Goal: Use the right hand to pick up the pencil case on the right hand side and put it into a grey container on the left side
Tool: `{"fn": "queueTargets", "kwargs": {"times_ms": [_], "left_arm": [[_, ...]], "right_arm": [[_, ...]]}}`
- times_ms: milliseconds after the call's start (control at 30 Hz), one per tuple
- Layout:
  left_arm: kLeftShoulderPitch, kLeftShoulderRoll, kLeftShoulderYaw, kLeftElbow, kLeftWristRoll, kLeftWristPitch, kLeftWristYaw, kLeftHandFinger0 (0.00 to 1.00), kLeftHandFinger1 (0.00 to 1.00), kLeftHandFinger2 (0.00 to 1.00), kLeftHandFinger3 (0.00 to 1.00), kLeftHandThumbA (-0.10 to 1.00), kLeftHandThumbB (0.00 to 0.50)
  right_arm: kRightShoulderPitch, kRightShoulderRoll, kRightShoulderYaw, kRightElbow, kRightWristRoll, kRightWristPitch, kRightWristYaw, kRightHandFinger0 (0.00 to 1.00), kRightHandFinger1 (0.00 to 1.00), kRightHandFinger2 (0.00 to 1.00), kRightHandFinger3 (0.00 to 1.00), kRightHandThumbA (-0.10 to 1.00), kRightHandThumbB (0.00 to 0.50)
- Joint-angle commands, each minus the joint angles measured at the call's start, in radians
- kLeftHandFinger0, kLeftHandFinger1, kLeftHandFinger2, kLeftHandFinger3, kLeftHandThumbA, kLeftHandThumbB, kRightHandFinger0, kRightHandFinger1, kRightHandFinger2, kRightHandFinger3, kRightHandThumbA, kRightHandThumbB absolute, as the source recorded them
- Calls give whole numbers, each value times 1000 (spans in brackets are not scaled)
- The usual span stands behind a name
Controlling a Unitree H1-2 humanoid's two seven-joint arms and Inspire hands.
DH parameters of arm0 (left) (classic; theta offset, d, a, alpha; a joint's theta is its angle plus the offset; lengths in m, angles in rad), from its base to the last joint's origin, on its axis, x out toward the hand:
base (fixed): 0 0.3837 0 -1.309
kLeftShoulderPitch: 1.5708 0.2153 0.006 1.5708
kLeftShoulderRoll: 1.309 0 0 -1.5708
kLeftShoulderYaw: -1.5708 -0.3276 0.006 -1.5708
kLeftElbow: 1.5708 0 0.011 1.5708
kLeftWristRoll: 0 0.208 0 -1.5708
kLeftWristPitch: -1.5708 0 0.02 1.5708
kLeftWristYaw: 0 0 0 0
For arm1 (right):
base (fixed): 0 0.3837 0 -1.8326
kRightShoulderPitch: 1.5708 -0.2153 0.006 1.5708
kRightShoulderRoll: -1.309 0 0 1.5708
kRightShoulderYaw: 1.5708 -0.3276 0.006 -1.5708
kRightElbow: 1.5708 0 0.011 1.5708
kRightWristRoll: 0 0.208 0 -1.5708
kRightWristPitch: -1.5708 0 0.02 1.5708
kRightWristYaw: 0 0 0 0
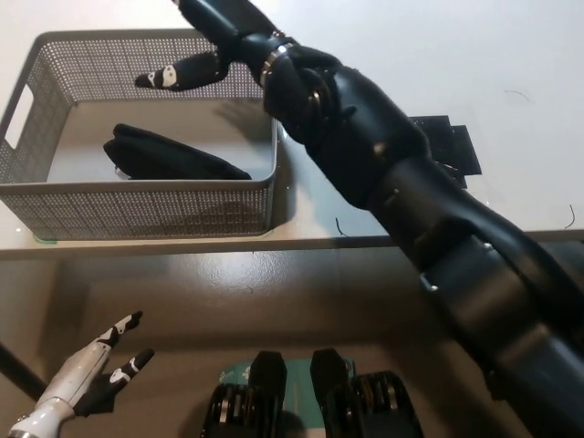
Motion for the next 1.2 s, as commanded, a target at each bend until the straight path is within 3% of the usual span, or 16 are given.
{"fn": "queueTargets", "kwargs": {"times_ms": [0, 67, 200, 533, 900, 1167], "left_arm": [[-8, 37, 10, -36, -11, 19, -14, 1000, 1000, 1000, 1000, 1000, 239], [-6, 37, 10, -40, -7, 17, -12, 1000, 1000, 1000, 1000, 1000, 201], [-7, 37, 9, -35, -5, 6, -7, 1000, 1000, 1000, 1000, 1000, 194], [12, 39, 15, -23, -11, 3, -3, 1000, 1000, 1000, 1000, 981, 161], [19, 39, 4, -14, 31, 9, 18, 1000, 1000, 1000, 1000, 1000, 196], [26, 41, 3, -5, 41, 6, 28, 1000, 1000, 1000, 1000, 1000, 192]], "right_arm": [[4, -42, -43, -125, 57, 10, 33, 1000, 1000, 1000, 1000, 1000, 483], [30, -63, -69, -198, 78, 12, 39, 1000, 1000, 1000, 1000, 1000, 478], [88, -129, -142, -388, 129, 39, 77, 1000, 1000, 1000, 1000, 1000, 428], [253, -286, -305, -780, 271, 185, 187, 1000, 1000, 1000, 1000, 1000, 484], [524, -380, -429, -1174, 483, 301, 275, 1000, 1000, 1000, 1000, 1000, 500], [847, -384, -471, -1363, 580, 227, 241, 1000, 1000, 1000, 1000, 1000, 447]]}}
